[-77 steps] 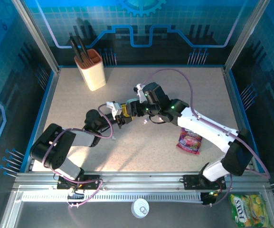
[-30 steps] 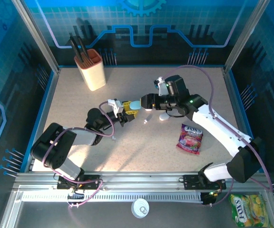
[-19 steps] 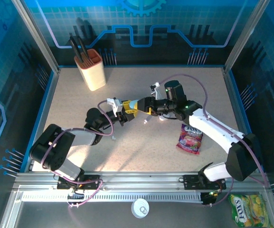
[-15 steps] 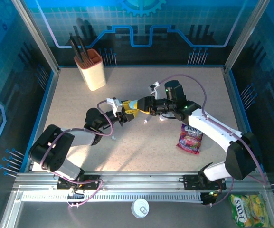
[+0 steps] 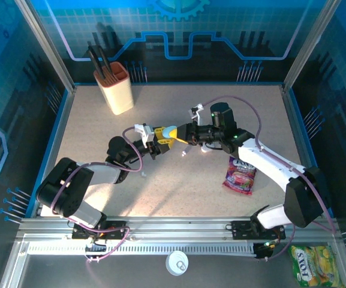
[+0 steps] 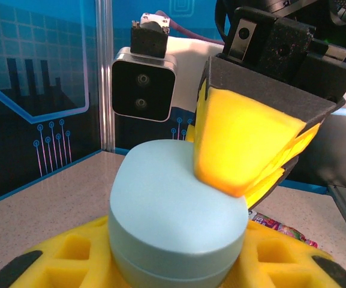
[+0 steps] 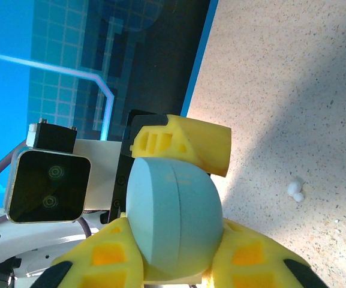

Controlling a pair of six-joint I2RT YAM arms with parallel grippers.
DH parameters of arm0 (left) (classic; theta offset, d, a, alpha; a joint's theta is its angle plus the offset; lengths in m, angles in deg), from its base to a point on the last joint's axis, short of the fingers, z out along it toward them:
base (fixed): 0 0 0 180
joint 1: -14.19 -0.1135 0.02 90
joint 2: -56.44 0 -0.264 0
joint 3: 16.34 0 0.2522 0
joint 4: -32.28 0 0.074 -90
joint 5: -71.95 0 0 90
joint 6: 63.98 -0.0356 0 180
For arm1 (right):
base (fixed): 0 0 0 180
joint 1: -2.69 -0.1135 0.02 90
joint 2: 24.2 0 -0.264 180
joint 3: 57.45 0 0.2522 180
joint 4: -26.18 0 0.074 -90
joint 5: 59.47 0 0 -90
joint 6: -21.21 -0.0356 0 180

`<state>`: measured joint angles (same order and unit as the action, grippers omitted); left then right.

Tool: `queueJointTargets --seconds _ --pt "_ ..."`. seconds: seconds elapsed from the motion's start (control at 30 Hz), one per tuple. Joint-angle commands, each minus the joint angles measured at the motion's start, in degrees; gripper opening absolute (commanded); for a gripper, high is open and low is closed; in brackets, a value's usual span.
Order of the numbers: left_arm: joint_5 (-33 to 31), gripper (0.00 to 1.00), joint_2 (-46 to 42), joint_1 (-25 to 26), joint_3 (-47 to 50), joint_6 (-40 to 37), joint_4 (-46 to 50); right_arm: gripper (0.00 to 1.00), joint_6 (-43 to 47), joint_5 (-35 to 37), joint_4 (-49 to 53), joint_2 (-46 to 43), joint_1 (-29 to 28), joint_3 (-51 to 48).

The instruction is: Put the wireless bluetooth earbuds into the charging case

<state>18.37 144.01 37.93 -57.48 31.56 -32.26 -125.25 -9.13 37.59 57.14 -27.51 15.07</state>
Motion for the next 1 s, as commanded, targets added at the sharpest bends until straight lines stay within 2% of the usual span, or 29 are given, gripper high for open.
queueJointTargets --seconds 0.0,0.3,0.5,0.67,0.77,0.97 --pt "3.83 0.39 -1.22 0.54 0.65 -0.83 -2.07 0.11 2.75 2.05 -0.78 -1.08 0.57 -1.13" --pt "3.56 0.65 -1.67 0.60 1.67 -1.52 -2.05 0.11 5.47 4.66 1.82 -3.40 1.60 -2.29" --pt "3.13 0.78 -2.32 0.39 4.01 -2.38 -1.99 0.12 6.99 7.14 3.22 -4.83 4.36 -5.55" --pt "1.19 0.94 -2.29 0.24 6.96 -4.97 -1.89 0.12 12.04 13.55 10.81 -5.28 6.09 -7.57" --pt "0.32 0.96 -2.68 0.22 8.19 -6.54 -0.17 0.12 14.59 17.51 14.82 -4.94 6.25 -10.35" --pt "0.67 0.99 -4.92 0.25 7.44 -10.38 8.82 0.14 15.69 20.51 16.99 -4.13 6.38 -17.47"
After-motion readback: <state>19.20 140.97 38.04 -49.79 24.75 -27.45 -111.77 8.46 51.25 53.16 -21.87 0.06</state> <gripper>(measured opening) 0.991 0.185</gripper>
